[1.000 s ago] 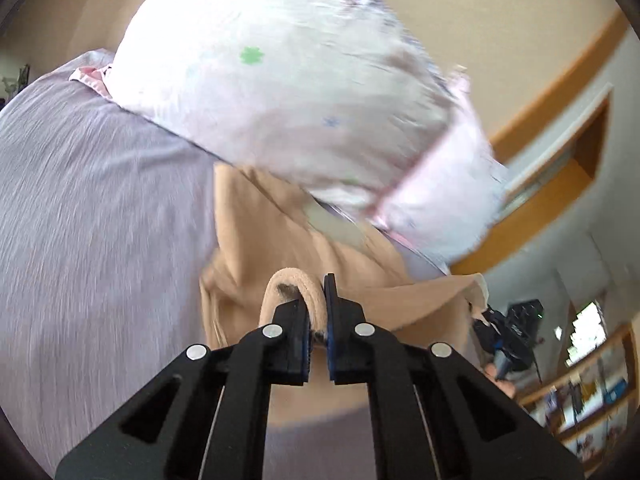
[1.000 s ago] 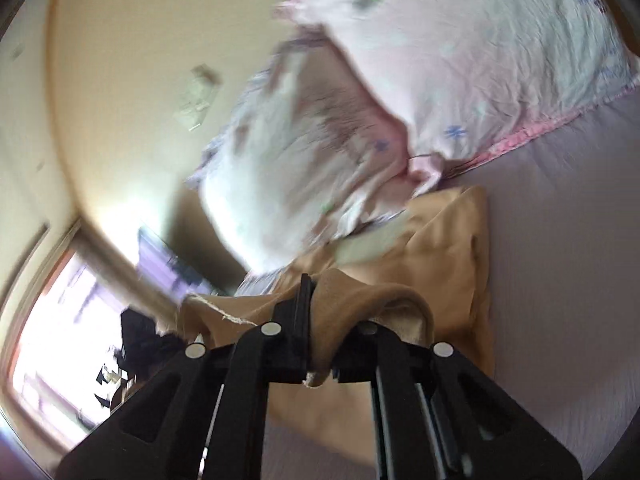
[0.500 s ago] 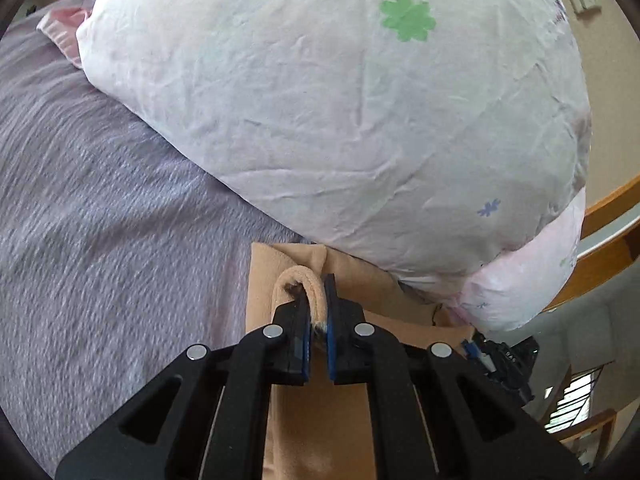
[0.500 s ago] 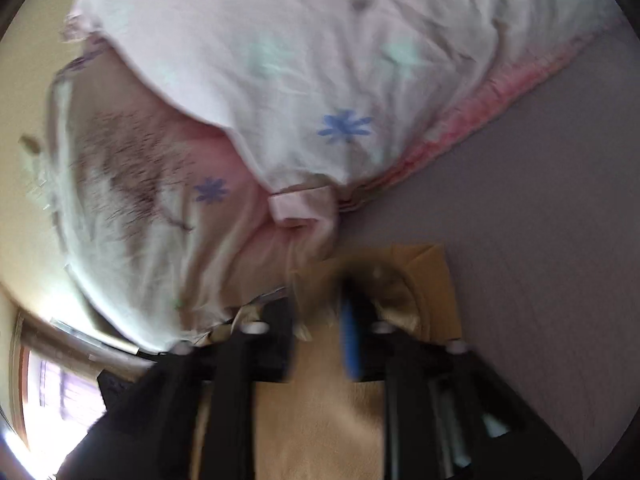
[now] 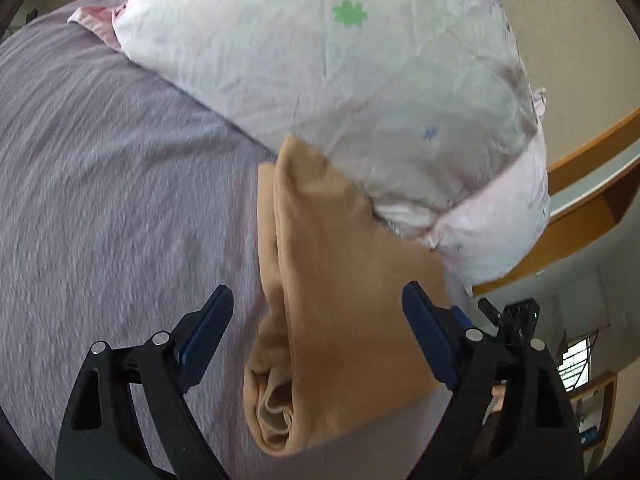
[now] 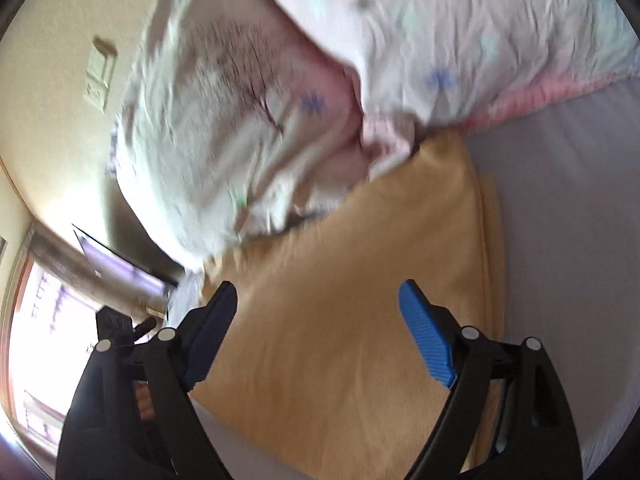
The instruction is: Fold small clothes
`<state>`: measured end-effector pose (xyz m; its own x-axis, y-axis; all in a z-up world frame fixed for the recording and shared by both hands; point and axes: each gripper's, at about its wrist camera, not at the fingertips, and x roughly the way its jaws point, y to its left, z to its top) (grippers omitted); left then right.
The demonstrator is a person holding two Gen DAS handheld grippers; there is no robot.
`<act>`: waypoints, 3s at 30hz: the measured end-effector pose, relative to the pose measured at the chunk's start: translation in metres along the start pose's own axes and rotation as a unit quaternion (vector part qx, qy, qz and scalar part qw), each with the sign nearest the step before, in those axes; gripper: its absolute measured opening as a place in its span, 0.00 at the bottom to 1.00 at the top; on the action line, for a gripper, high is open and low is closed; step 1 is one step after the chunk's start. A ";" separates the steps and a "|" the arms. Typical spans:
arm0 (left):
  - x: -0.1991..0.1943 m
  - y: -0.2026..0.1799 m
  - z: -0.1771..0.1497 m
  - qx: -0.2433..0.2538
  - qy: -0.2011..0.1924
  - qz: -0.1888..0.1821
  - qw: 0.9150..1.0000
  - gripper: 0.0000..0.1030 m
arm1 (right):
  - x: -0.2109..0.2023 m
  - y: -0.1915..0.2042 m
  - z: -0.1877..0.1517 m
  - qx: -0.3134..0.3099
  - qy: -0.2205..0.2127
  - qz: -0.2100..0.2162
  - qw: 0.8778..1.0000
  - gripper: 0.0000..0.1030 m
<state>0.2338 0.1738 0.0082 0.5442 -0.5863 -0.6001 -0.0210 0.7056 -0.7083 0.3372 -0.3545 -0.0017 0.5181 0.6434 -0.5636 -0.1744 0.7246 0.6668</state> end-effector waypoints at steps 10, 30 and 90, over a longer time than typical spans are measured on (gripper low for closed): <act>0.032 0.001 -0.010 -0.037 0.029 0.003 0.999 0.65 | -0.037 0.023 -0.026 -0.011 -0.043 0.012 0.999 0.90; 0.156 -0.246 -0.034 0.077 0.102 -0.105 0.986 0.24 | -0.123 -0.023 -0.057 0.056 -0.141 0.064 0.986 0.90; 0.196 -0.154 -0.069 0.082 0.161 -0.094 0.979 0.74 | -0.075 -0.073 -0.034 0.116 0.001 0.024 0.993 0.89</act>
<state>0.2853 -0.0774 -0.0258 0.2322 -0.7885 -0.5695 0.2027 0.6119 -0.7645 0.2826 -0.4475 -0.0245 0.5115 0.6767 -0.5295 -0.0012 0.6168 0.7871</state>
